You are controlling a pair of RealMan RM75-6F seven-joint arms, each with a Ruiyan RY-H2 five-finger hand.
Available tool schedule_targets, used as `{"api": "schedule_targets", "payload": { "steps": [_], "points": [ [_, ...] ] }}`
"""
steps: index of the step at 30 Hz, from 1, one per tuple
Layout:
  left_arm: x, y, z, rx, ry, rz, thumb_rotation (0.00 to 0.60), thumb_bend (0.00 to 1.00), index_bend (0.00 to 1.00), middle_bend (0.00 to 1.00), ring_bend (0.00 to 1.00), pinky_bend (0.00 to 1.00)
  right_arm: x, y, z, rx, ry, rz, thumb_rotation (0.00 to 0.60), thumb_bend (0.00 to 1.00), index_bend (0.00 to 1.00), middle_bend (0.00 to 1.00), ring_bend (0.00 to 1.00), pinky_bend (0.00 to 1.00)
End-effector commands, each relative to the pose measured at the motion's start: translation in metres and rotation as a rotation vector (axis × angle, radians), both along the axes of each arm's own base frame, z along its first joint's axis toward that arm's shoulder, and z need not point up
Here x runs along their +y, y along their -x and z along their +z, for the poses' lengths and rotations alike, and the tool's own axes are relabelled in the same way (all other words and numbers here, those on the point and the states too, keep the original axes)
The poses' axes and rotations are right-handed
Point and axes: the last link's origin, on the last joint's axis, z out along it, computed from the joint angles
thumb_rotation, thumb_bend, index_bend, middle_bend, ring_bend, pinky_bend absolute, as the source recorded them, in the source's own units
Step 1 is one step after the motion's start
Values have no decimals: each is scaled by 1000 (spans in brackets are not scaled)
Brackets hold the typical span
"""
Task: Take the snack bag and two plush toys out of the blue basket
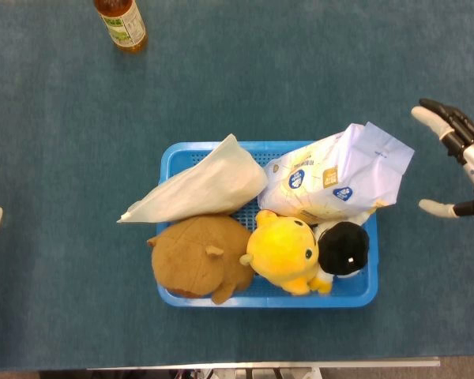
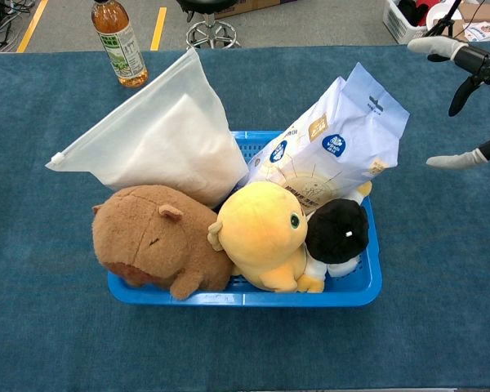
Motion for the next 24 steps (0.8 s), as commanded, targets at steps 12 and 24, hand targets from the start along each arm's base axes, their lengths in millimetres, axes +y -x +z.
{"api": "schedule_targets", "payload": {
  "steps": [12,24],
  "points": [
    [-1,2,-2,-1,6,10,600,232,332,368,306,415,9,12,-25,1,56,40,600,0,0,40,88,427],
    [-2,4,-2,-4,11,20,600,232,333,377,311,416,0,12,-43,-34,128,94,600,0,0,41,87,416]
  ]
}}
